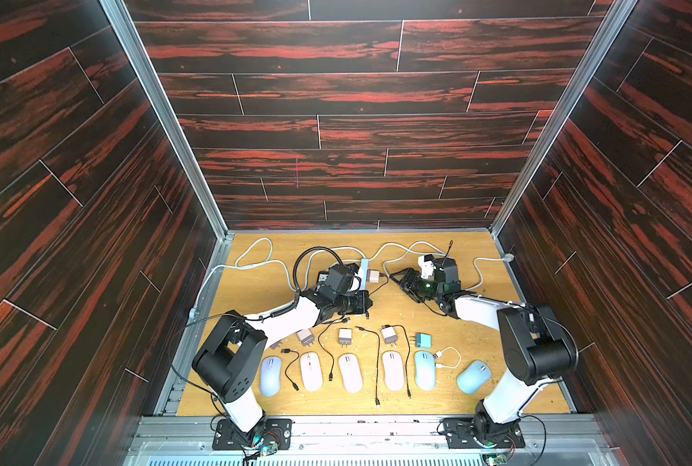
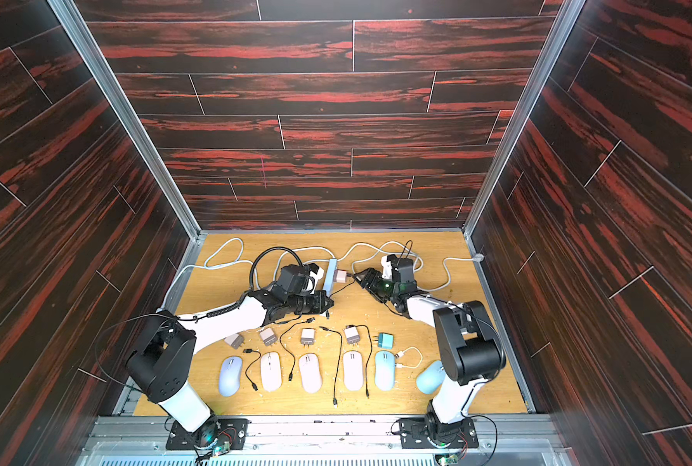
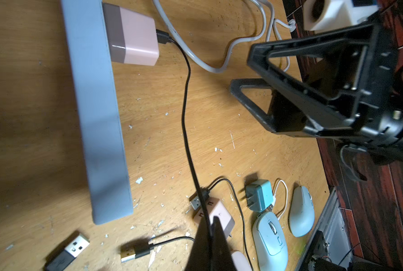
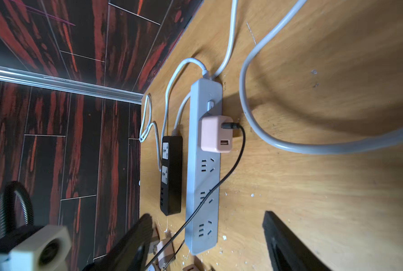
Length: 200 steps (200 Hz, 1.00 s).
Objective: Unplug the wireless mouse
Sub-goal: Remove the plug from the socket.
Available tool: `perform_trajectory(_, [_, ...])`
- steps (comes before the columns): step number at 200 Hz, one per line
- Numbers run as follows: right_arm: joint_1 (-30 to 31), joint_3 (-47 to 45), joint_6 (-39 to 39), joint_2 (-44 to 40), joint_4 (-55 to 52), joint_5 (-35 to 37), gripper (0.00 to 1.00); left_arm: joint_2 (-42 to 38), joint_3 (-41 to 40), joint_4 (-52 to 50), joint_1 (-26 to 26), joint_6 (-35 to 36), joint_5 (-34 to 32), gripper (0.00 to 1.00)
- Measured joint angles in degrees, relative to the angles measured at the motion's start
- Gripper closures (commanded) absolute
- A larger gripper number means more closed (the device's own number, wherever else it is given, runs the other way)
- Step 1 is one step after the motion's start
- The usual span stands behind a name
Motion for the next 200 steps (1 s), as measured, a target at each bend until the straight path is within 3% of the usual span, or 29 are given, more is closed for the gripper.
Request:
perform_trajectory(95, [0.0,12.5,4.2,16.9,6.0,-7.8,0.28,0.0,0.0,0.0,0.0,-0.4,0.0,1.00])
perform_trajectory(200, [1.6,20.1,8.3,25.7,6.4,-13.9,0.42,-0.1,0.0,0.0,0.0,-0.9,0.0,1.00])
